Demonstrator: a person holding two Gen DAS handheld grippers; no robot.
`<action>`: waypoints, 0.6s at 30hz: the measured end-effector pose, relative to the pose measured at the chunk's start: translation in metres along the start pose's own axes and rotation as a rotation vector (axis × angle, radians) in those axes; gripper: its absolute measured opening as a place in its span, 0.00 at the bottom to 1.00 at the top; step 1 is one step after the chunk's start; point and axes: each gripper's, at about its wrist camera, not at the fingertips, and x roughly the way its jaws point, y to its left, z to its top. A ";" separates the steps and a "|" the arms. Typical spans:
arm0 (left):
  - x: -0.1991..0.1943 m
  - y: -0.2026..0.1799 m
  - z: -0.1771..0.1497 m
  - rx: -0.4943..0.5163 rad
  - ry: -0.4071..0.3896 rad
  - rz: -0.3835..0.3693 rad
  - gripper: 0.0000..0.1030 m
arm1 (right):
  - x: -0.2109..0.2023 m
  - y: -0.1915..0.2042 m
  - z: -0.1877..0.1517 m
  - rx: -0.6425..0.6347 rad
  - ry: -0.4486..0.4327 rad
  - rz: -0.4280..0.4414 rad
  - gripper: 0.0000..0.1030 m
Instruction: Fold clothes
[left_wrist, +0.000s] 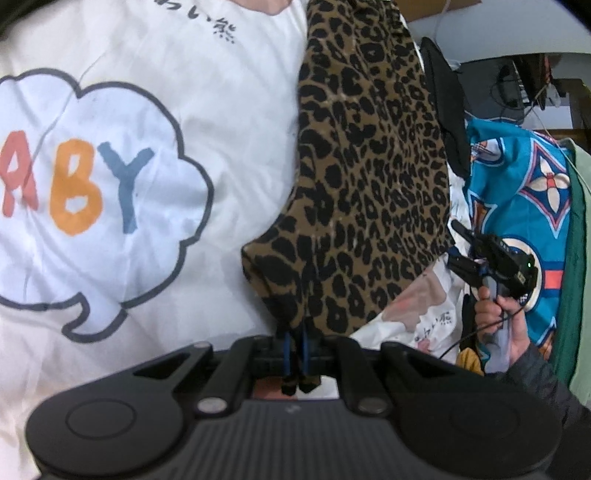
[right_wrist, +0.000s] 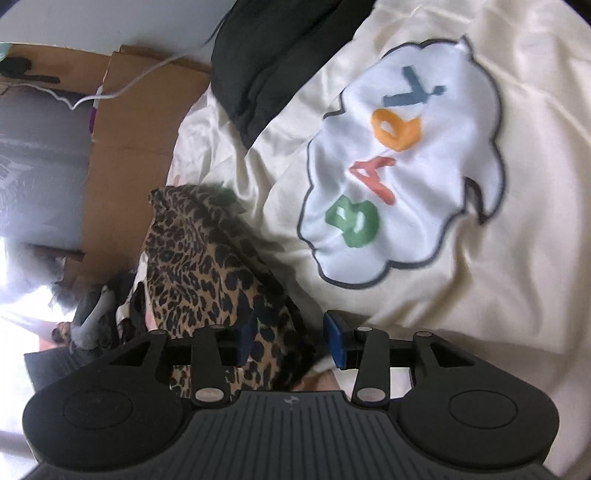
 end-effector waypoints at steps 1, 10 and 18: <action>-0.003 0.005 -0.002 0.002 0.002 0.000 0.07 | 0.004 0.000 0.004 -0.011 0.025 0.006 0.45; -0.007 0.012 -0.007 -0.013 -0.008 -0.009 0.07 | 0.028 0.011 0.024 -0.121 0.197 0.033 0.38; -0.035 0.002 -0.011 0.022 -0.026 -0.025 0.06 | 0.017 0.031 0.011 -0.215 0.193 -0.016 0.05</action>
